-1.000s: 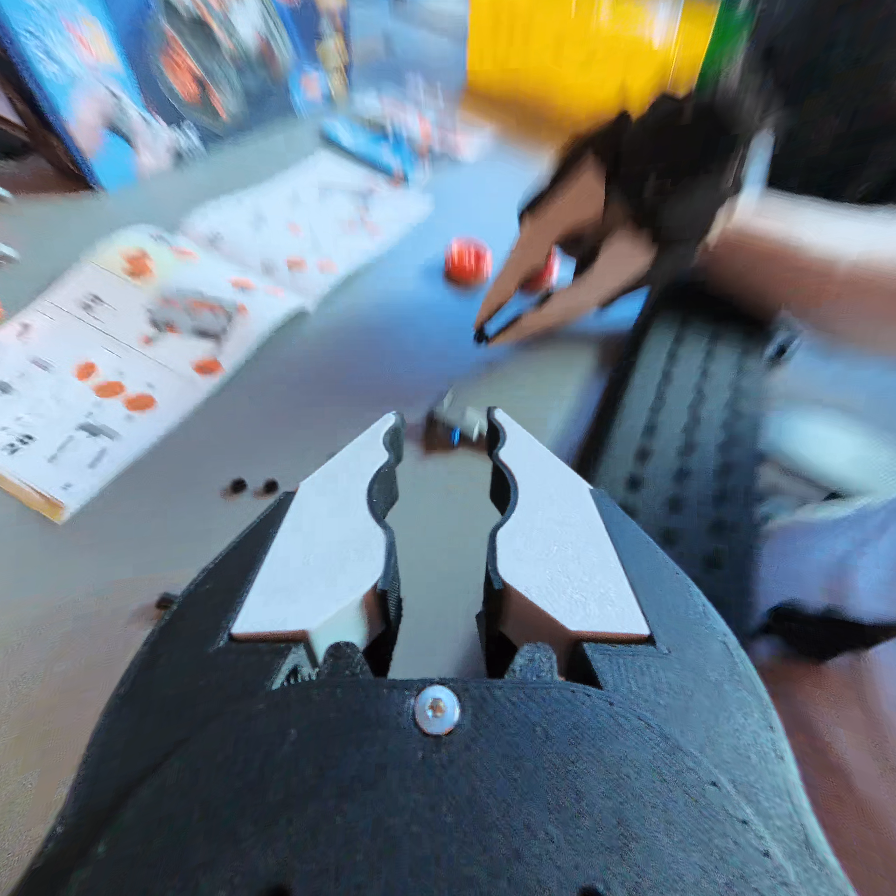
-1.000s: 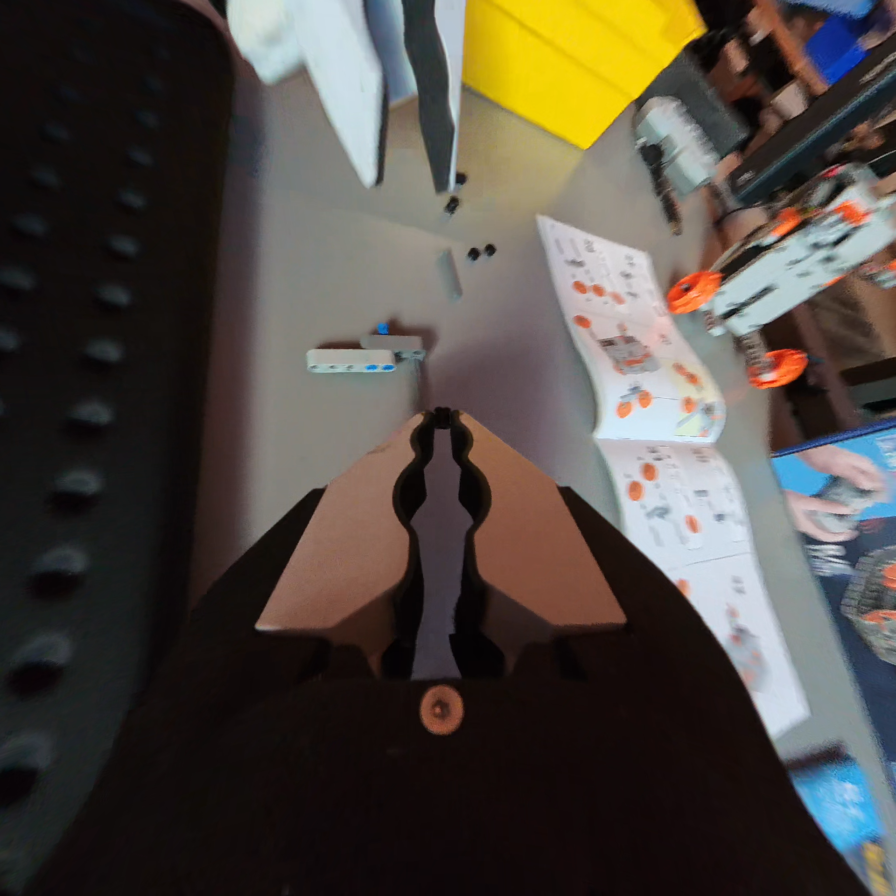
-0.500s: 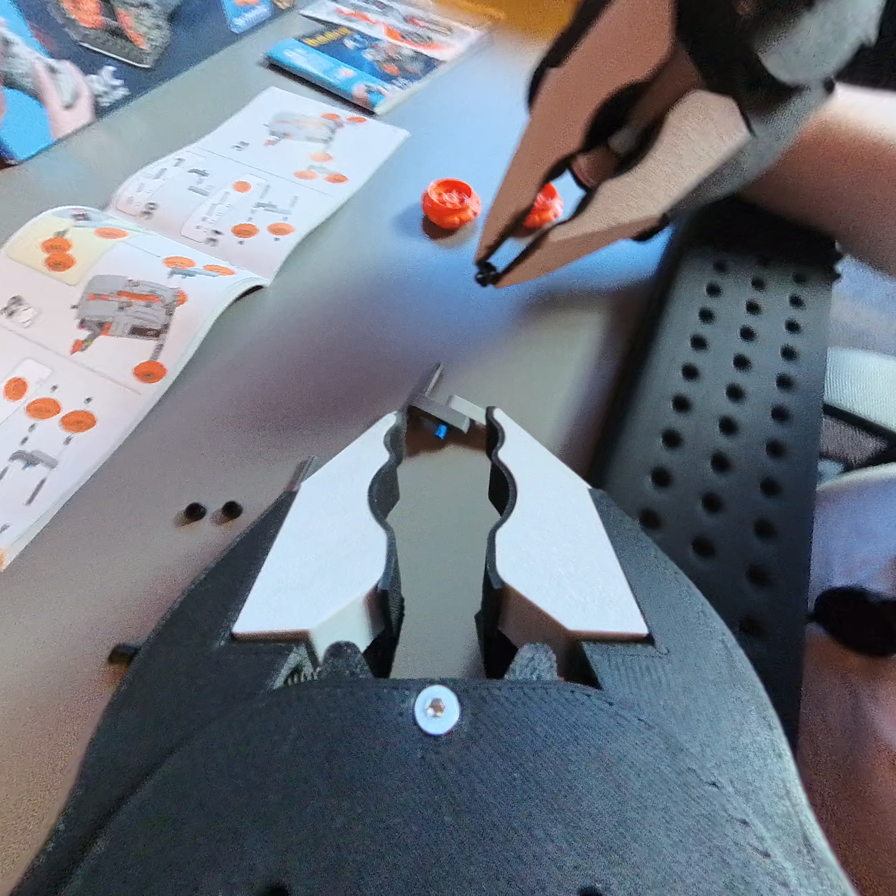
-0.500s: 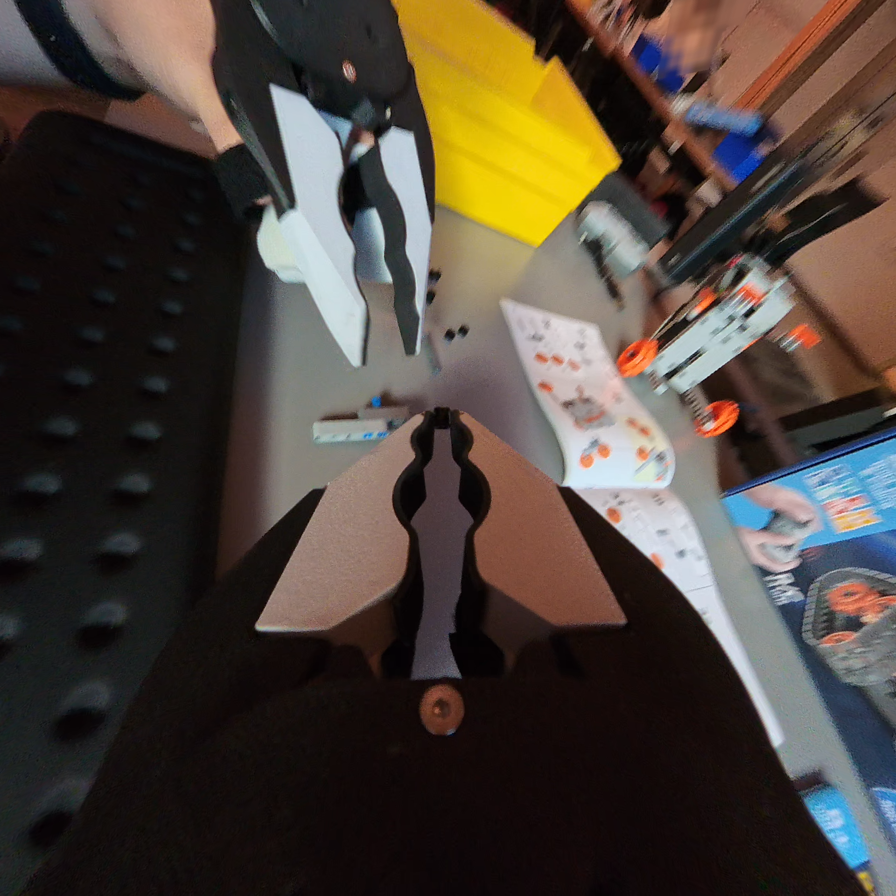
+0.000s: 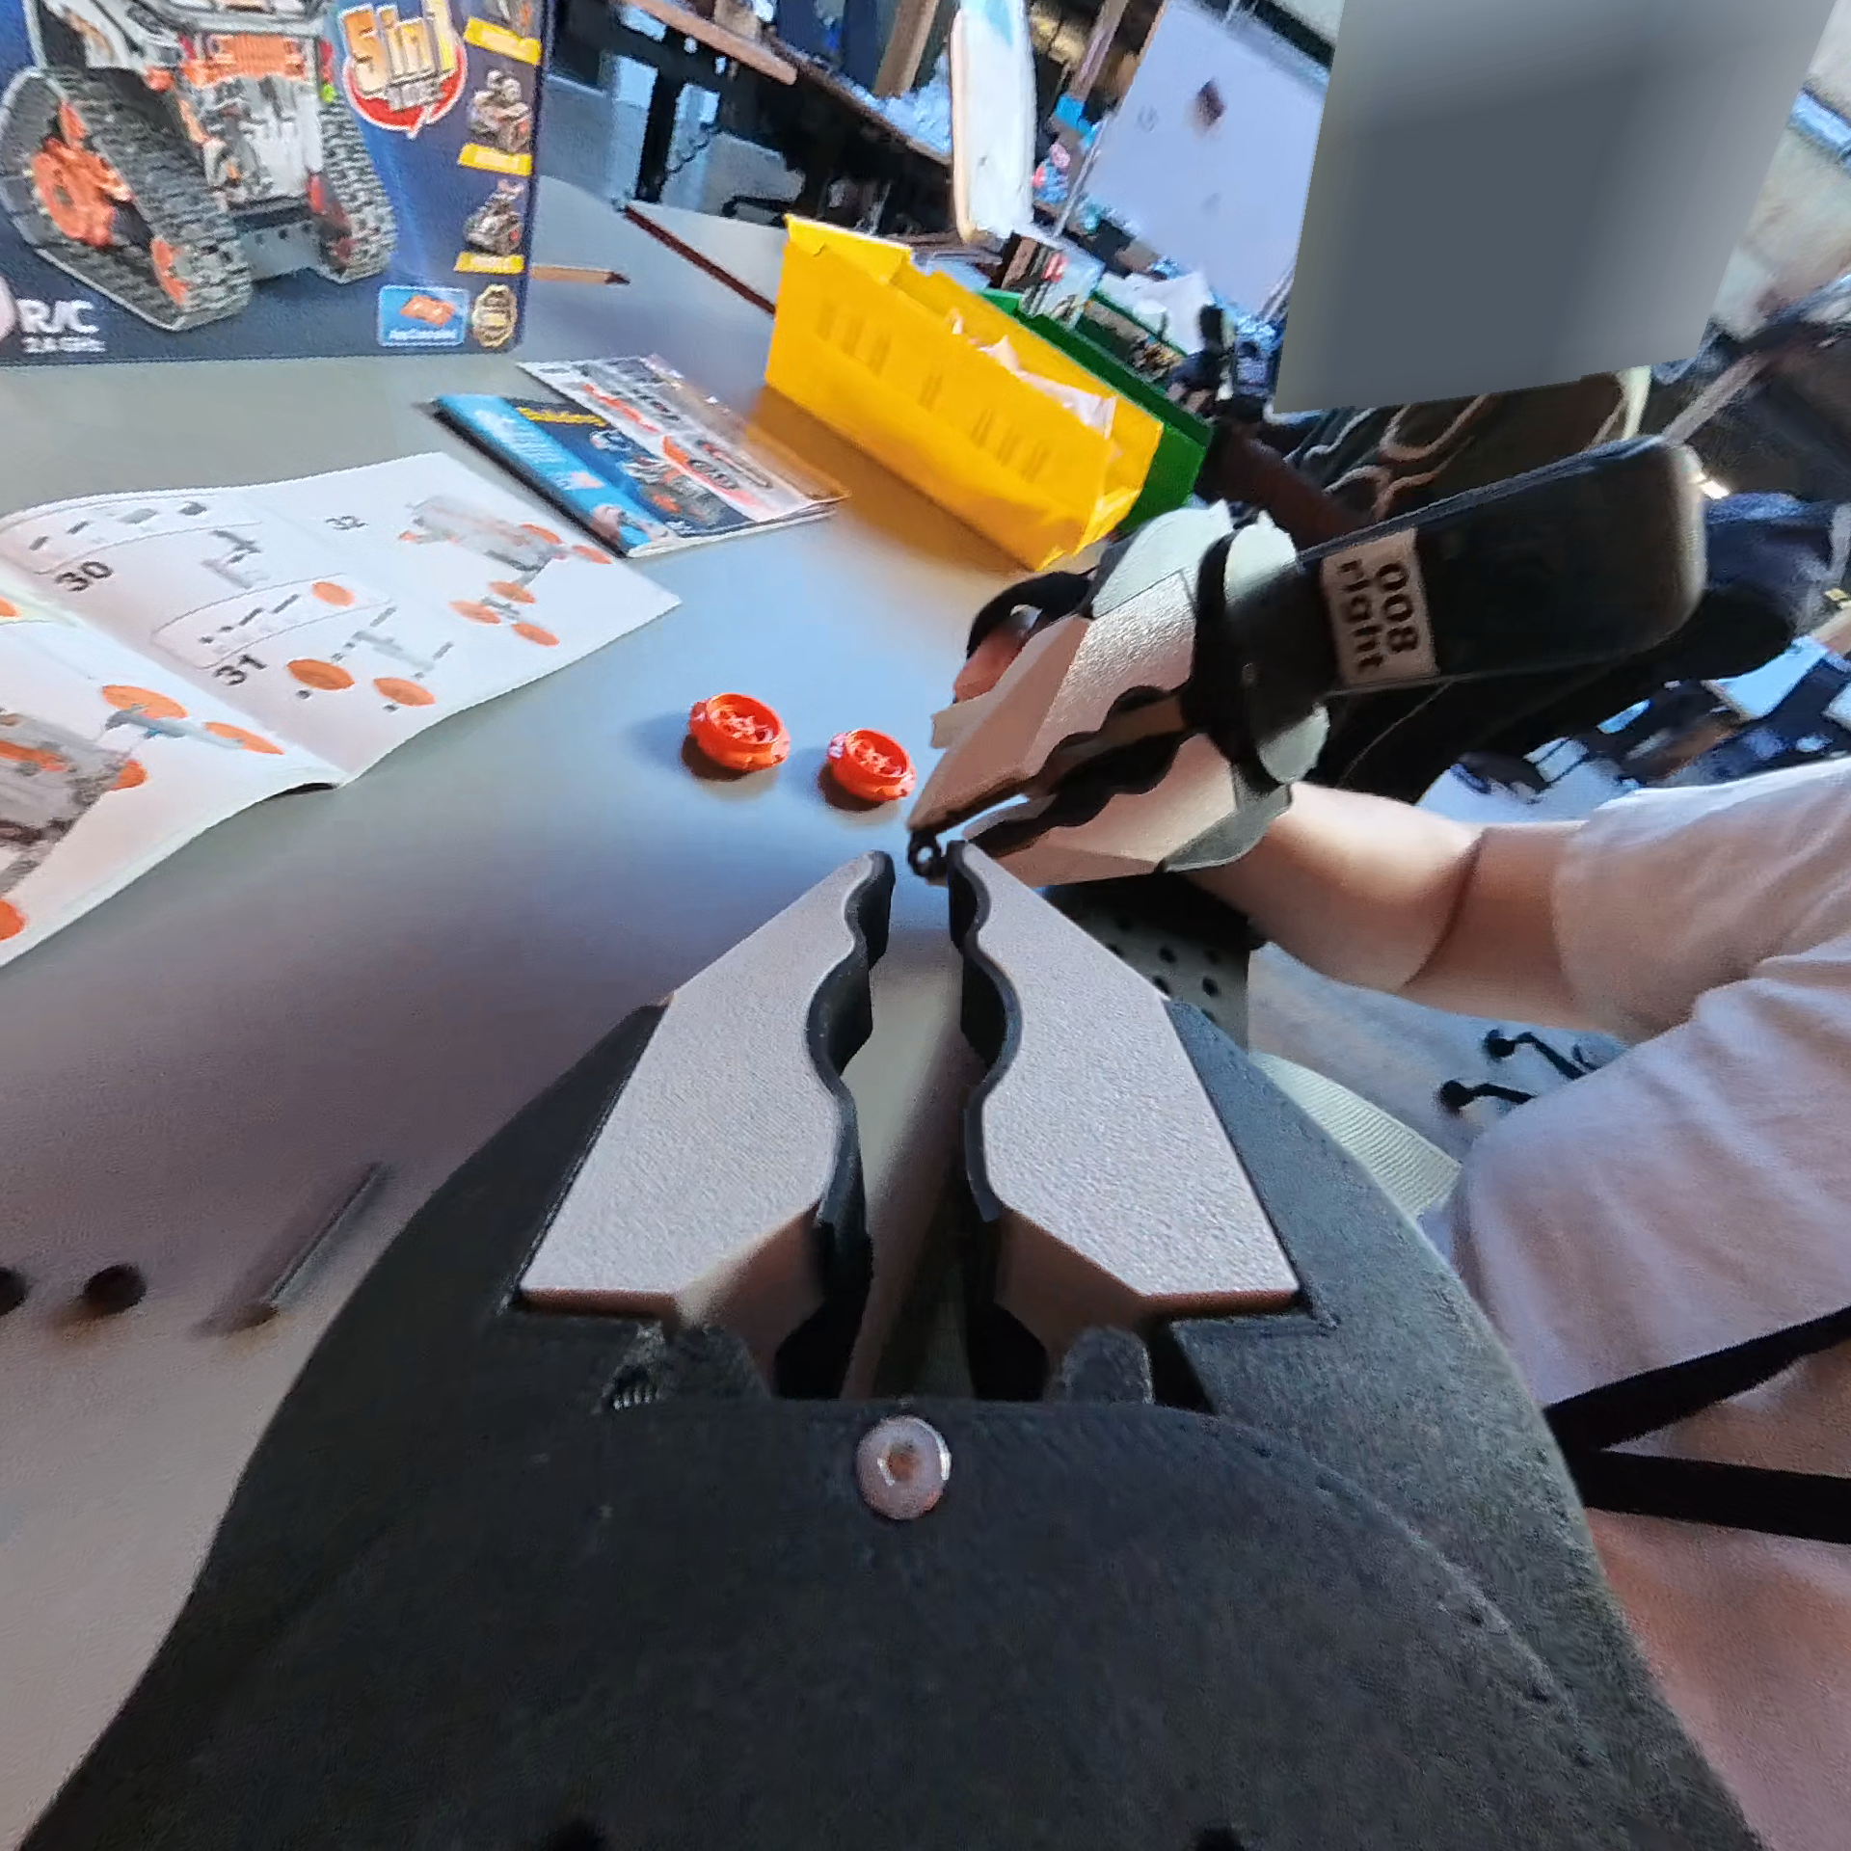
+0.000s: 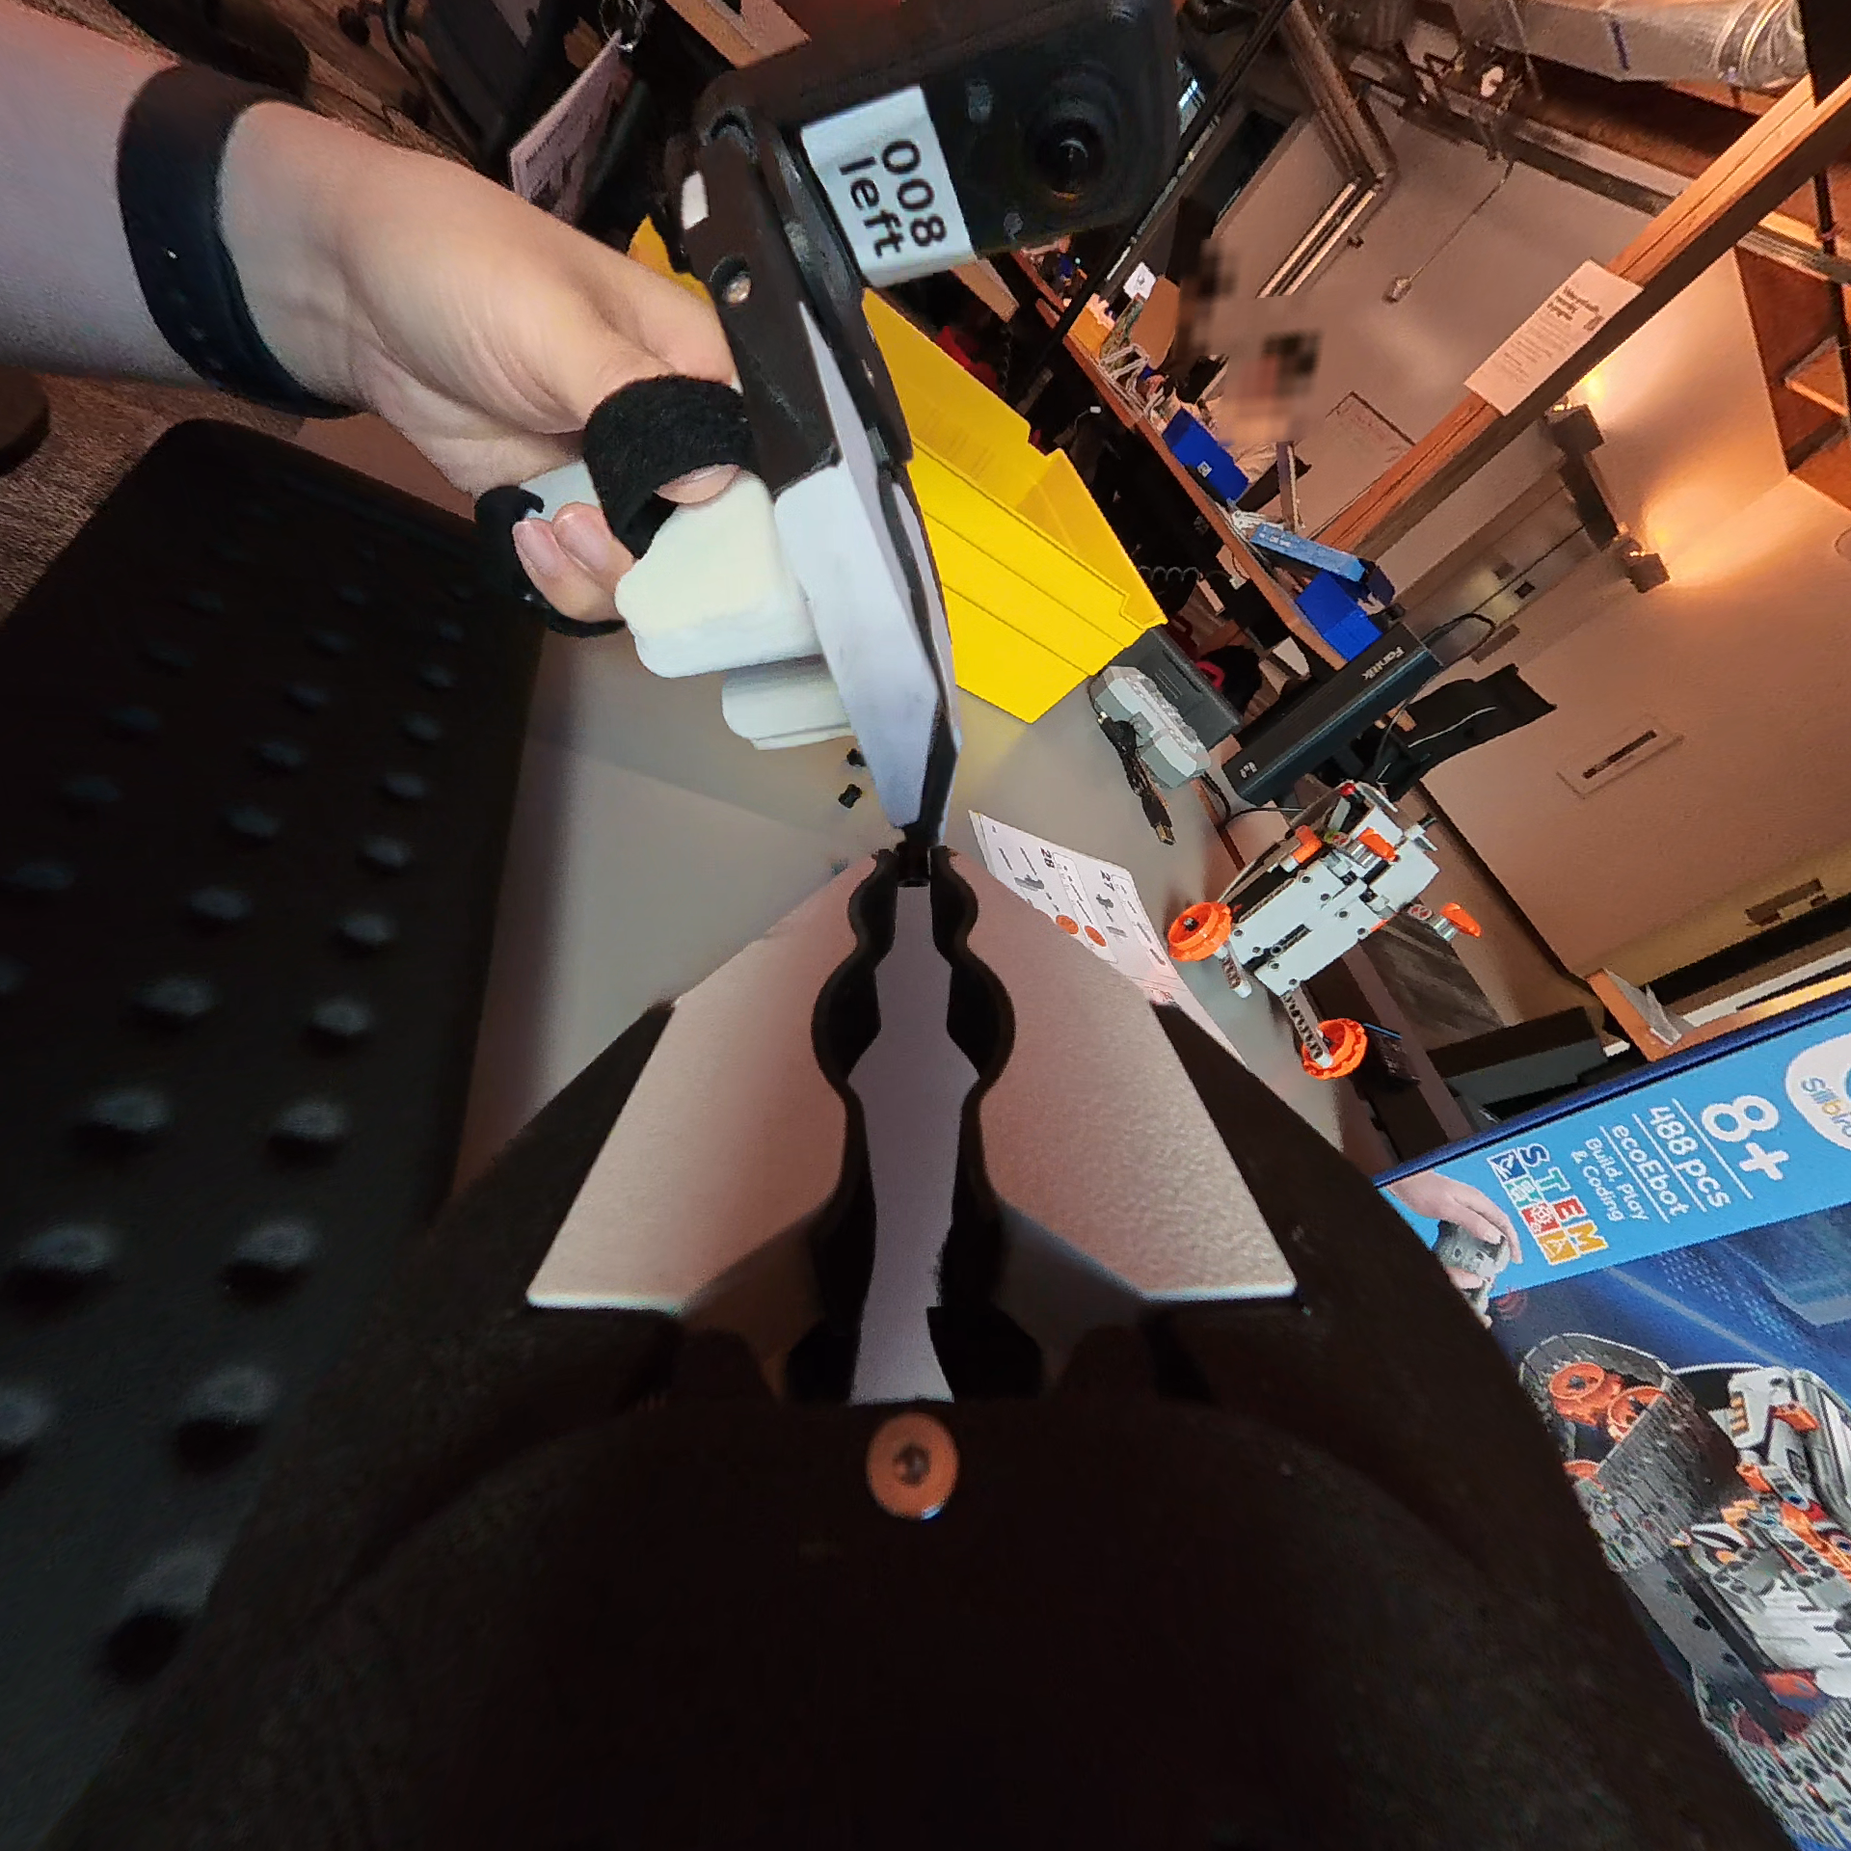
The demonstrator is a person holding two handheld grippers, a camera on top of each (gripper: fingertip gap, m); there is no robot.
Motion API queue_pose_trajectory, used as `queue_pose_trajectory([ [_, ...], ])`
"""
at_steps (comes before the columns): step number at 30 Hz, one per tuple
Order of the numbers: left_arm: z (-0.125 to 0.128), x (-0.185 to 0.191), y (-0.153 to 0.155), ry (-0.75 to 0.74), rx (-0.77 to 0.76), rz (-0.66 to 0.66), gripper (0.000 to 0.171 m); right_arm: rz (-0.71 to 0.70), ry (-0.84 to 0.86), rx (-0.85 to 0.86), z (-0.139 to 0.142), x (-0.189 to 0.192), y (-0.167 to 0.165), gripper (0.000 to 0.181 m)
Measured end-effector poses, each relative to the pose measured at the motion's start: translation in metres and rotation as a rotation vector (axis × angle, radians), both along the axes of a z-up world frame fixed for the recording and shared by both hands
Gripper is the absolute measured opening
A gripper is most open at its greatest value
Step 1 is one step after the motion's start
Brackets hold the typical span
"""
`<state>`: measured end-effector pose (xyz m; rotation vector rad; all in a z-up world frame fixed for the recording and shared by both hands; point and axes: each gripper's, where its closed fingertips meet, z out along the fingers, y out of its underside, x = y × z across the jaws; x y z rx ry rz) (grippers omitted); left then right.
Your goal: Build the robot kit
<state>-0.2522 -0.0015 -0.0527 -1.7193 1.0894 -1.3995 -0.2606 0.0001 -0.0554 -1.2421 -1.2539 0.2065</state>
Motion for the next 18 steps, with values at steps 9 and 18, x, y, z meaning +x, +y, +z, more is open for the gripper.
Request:
queue_pose_trajectory([
  [9, -0.008, 0.005, -0.002, 0.022, -0.024, -0.03, 0.005, -0.008, -0.03, 0.008, -0.004, 0.0, 0.001, 0.006],
  [18, 0.005, 0.001, -0.013, -0.098, -0.184, -0.129, 0.004, 0.066, 0.079, 0.022, 0.011, -0.004, -0.01, 0.023],
])
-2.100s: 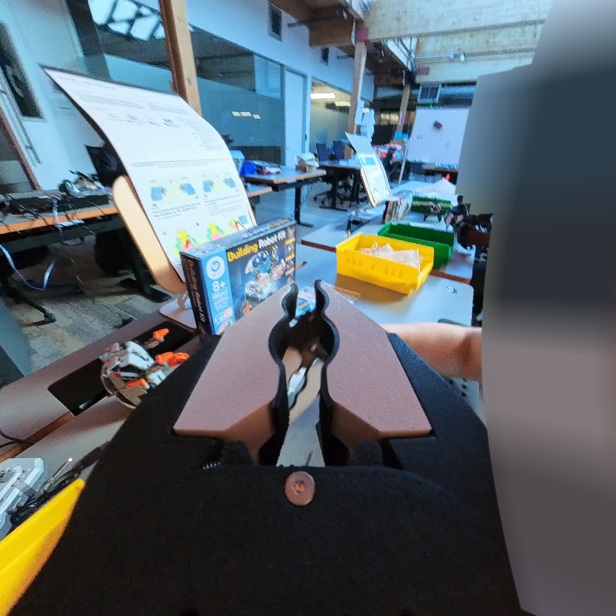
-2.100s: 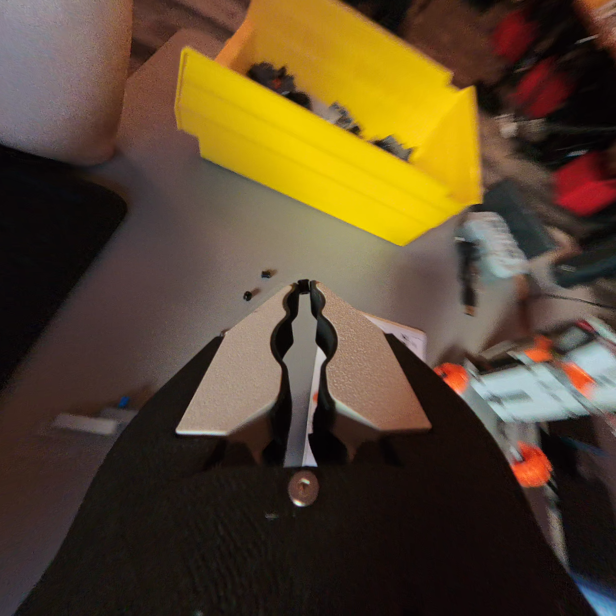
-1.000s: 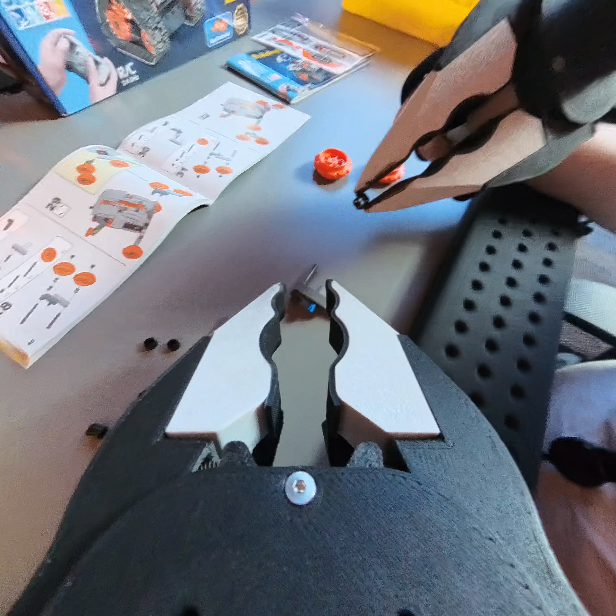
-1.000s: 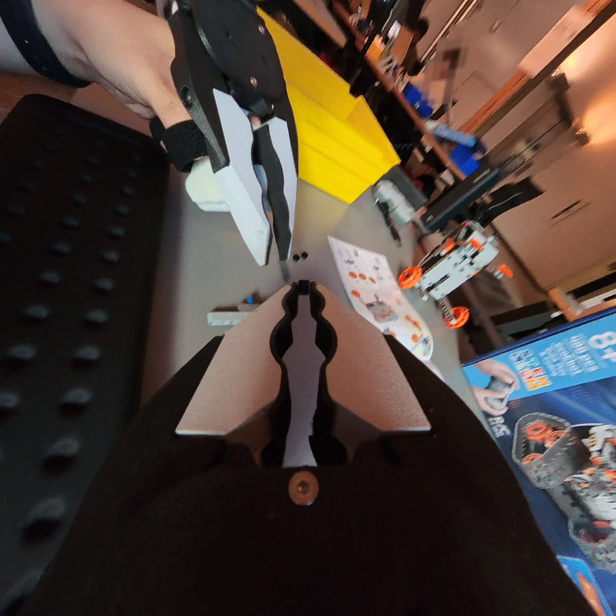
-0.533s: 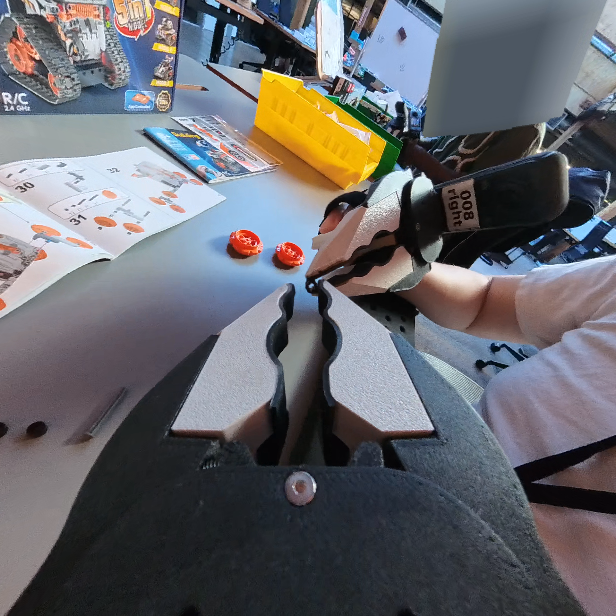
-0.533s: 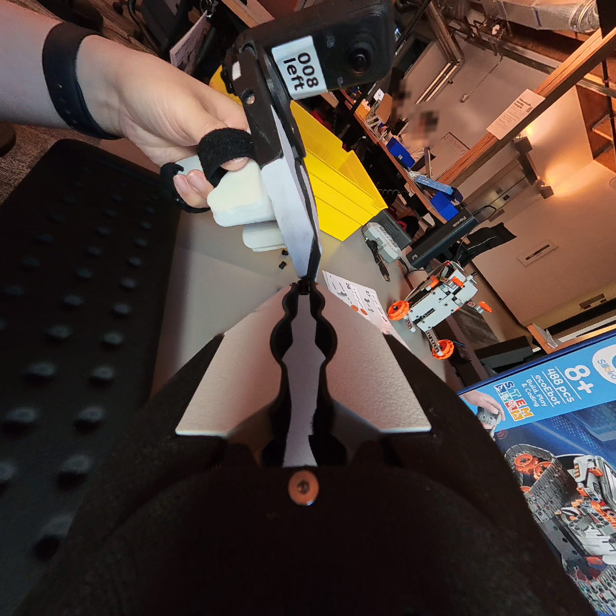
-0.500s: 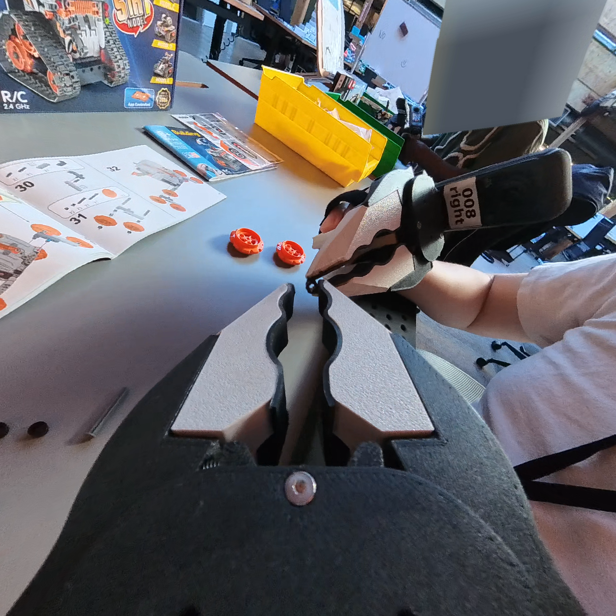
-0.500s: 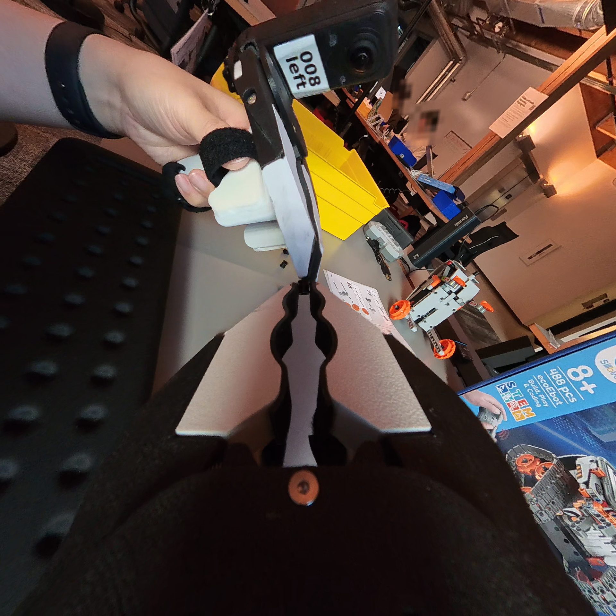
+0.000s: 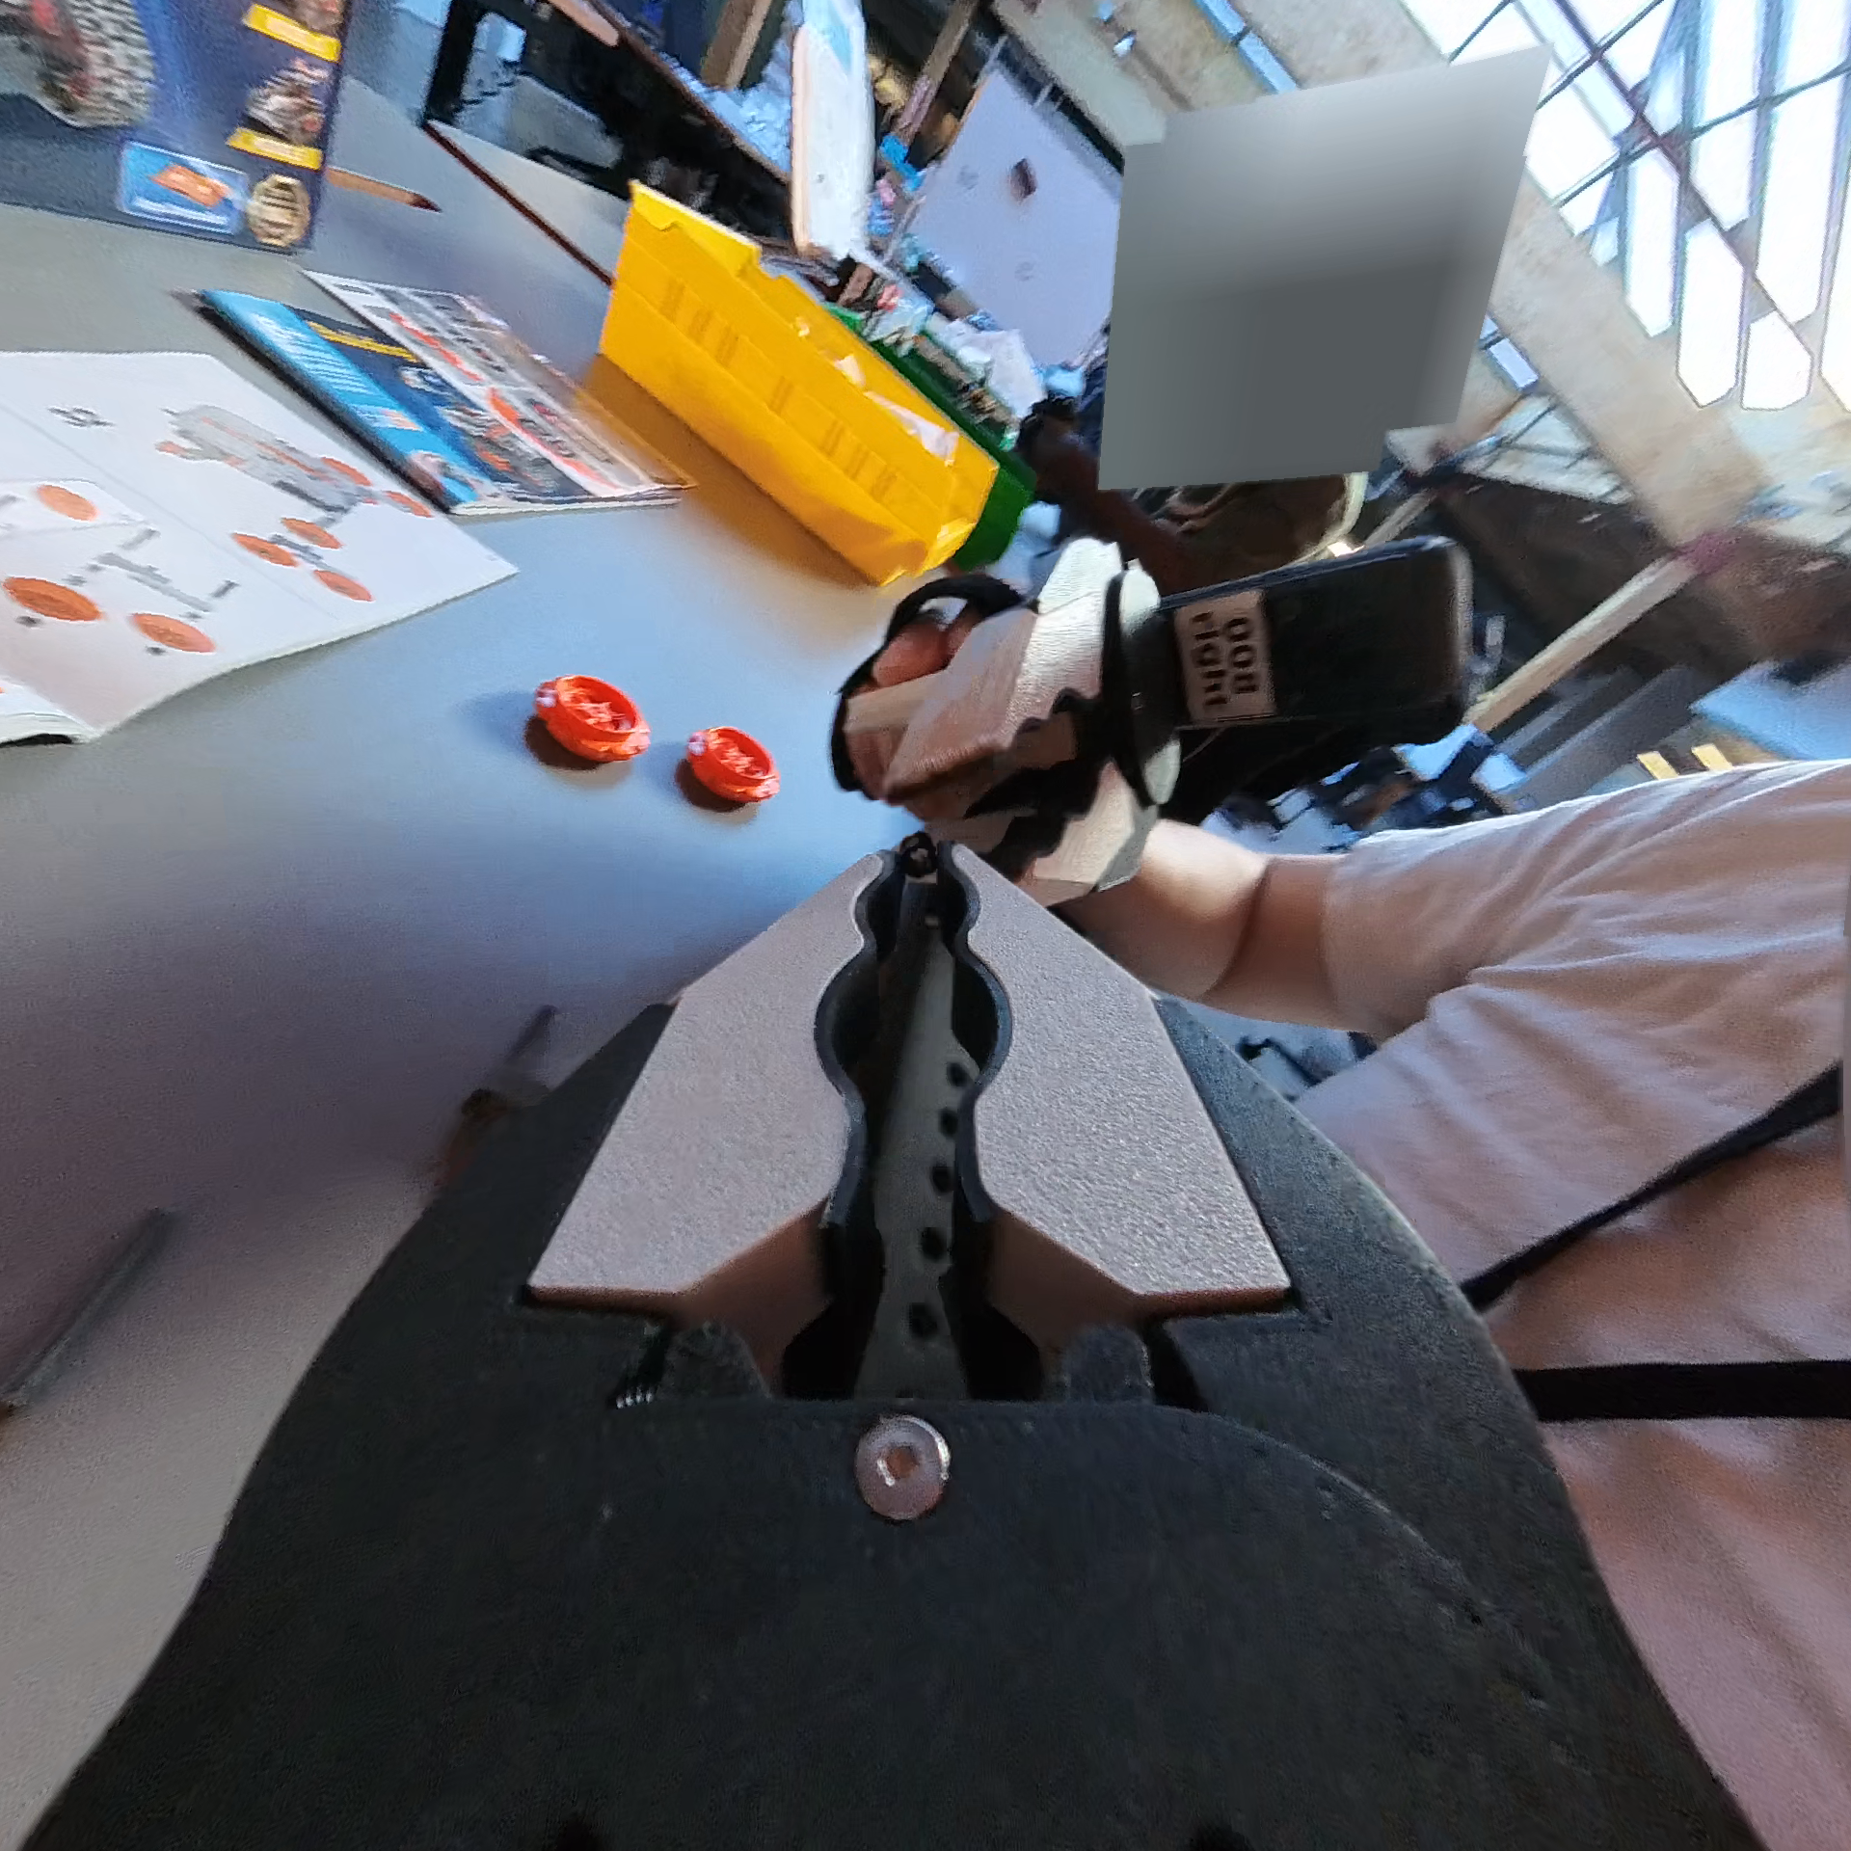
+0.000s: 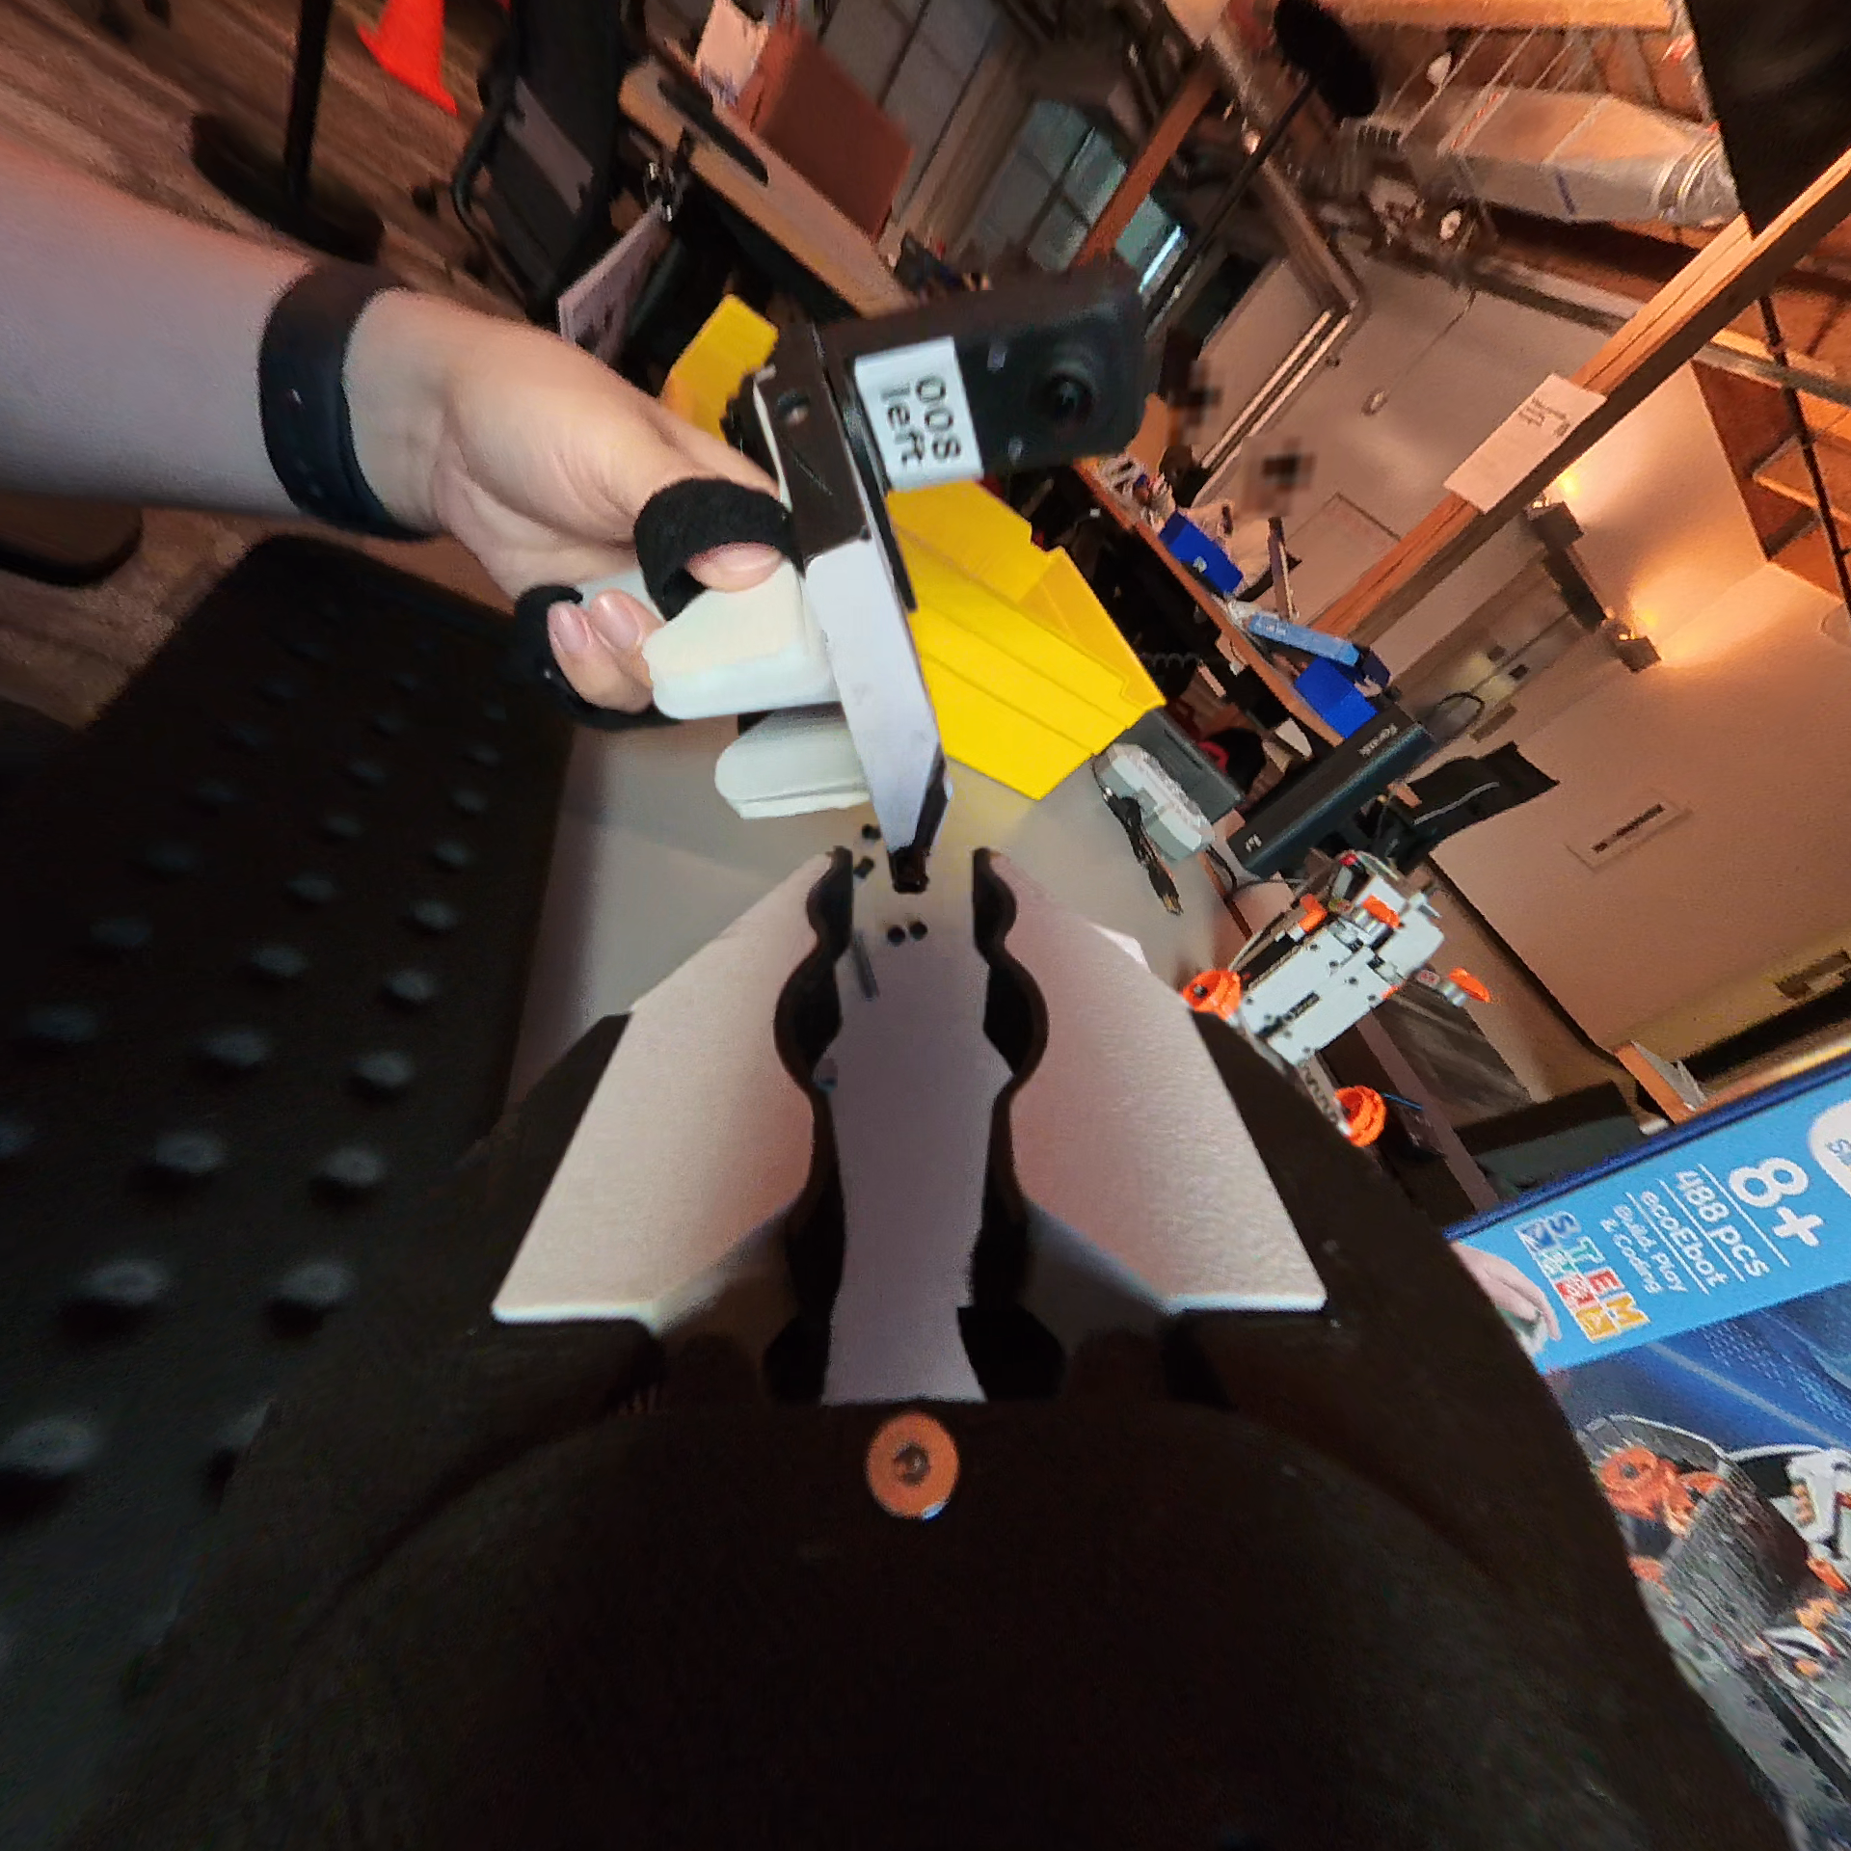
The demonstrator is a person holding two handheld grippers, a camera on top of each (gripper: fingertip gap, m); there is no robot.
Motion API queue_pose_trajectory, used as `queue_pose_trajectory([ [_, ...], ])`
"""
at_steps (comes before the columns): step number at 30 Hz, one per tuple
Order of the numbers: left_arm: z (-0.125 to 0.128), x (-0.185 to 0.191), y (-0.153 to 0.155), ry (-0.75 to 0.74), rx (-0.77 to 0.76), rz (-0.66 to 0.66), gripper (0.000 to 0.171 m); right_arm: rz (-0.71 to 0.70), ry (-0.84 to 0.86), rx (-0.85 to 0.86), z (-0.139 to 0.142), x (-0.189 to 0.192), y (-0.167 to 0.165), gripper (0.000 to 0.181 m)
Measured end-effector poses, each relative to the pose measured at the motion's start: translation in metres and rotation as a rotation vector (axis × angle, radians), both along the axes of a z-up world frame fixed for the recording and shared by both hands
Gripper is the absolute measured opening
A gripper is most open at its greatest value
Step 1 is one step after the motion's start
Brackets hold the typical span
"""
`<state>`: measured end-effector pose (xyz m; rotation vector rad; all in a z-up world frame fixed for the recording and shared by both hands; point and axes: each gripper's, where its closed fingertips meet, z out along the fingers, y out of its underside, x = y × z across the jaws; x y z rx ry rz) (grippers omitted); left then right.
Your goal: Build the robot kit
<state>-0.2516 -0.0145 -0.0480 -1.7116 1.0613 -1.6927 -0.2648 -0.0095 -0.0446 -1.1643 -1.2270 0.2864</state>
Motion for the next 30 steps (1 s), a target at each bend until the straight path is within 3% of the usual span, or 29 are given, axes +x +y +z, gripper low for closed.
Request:
queue_pose_trajectory([
  [6, 0.019, -0.006, -0.013, -0.118, -0.137, -0.103, 0.003, 0.103, 0.13, 0.004, 0.026, 0.002, -0.021, 0.023],
  [11, 0.022, -0.005, -0.019, -0.135, -0.176, -0.145, 0.003, 0.138, 0.094, -0.022, 0.018, -0.001, -0.024, 0.008],
  [18, 0.016, -0.005, -0.02, -0.117, -0.181, -0.149, 0.003, 0.106, 0.095, -0.016, 0.018, 0.0, -0.019, 0.017],
  [30, 0.013, -0.004, -0.024, -0.099, -0.179, -0.171, 0.003, 0.143, 0.056, -0.054, 0.01, -0.003, -0.024, 0.005],
])
